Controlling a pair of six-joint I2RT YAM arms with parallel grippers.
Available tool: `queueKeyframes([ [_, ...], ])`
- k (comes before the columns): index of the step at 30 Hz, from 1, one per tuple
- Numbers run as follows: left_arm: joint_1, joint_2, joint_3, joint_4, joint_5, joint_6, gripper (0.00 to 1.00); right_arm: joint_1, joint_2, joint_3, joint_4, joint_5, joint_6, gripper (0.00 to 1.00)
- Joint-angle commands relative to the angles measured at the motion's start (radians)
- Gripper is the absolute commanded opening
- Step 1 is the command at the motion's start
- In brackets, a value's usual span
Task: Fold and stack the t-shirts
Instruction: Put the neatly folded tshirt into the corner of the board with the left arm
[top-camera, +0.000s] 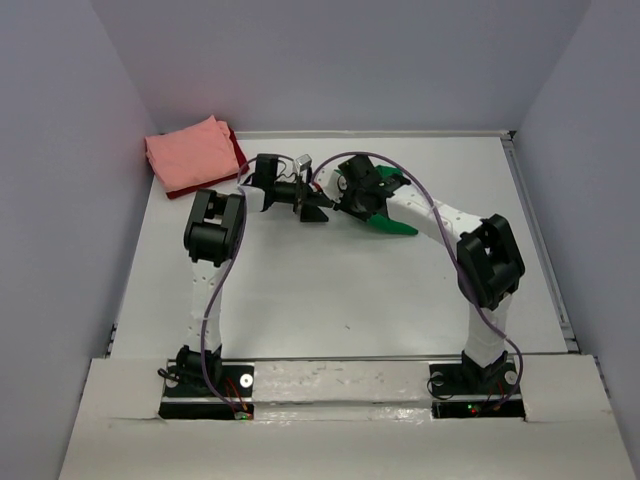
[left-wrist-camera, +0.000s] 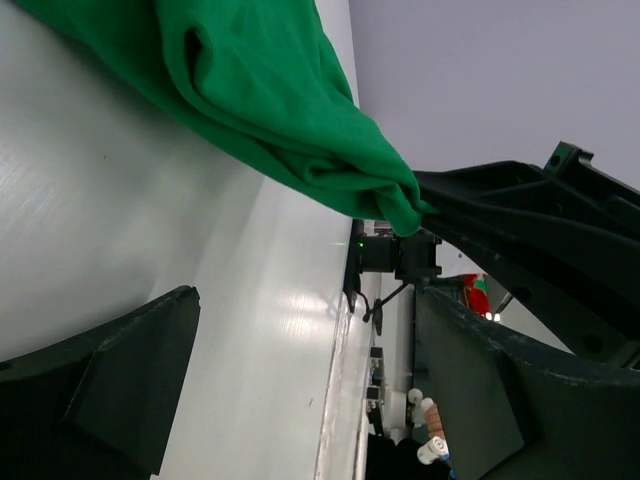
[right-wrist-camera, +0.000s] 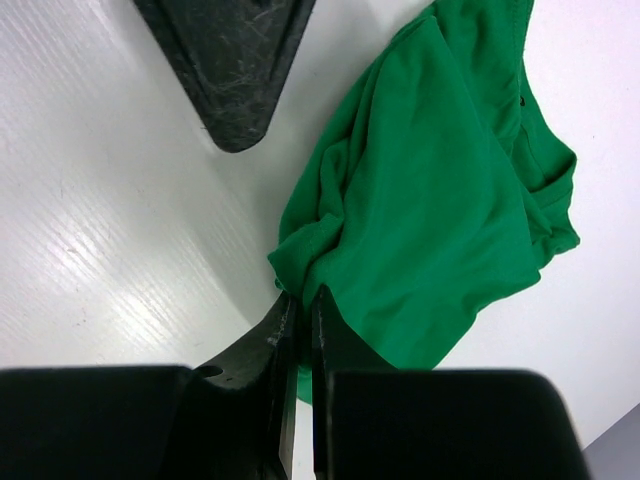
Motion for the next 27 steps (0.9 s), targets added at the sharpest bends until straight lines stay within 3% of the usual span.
queueKeyframes([
  [1, -0.021, -0.018, 0.001, 0.153, -0.034, -0.152, 0.99, -0.004, -0.070, -0.004, 0.046, -0.005, 0.000, 0.00],
  [11, -0.033, 0.042, 0.033, 0.315, -0.082, -0.312, 0.99, -0.004, -0.069, -0.007, 0.046, -0.007, 0.003, 0.00],
  [13, -0.036, 0.075, 0.034, 0.445, -0.082, -0.429, 0.99, -0.004, -0.059, -0.007, 0.048, -0.005, 0.003, 0.00],
  [14, -0.039, 0.094, 0.029, 0.589, -0.083, -0.485, 0.99, -0.004, -0.059, -0.006, 0.046, -0.005, 0.000, 0.00],
  [15, -0.041, 0.103, 0.012, 0.661, -0.088, -0.608, 0.99, -0.004, -0.058, -0.004, 0.046, -0.005, 0.000, 0.00],
  [17, -0.046, 0.117, 0.009, 0.748, -0.097, -0.677, 0.99, -0.004, -0.056, -0.001, 0.046, -0.001, 0.001, 0.00],
  [23, -0.064, 0.161, 0.056, 0.794, -0.125, -0.732, 0.98, 0.015, -0.041, 0.010, 0.039, -0.002, 0.003, 0.00],
  [27, -0.078, 0.175, 0.076, 0.802, -0.139, -0.740, 0.92, 0.015, -0.036, 0.014, 0.036, 0.002, 0.000, 0.00],
])
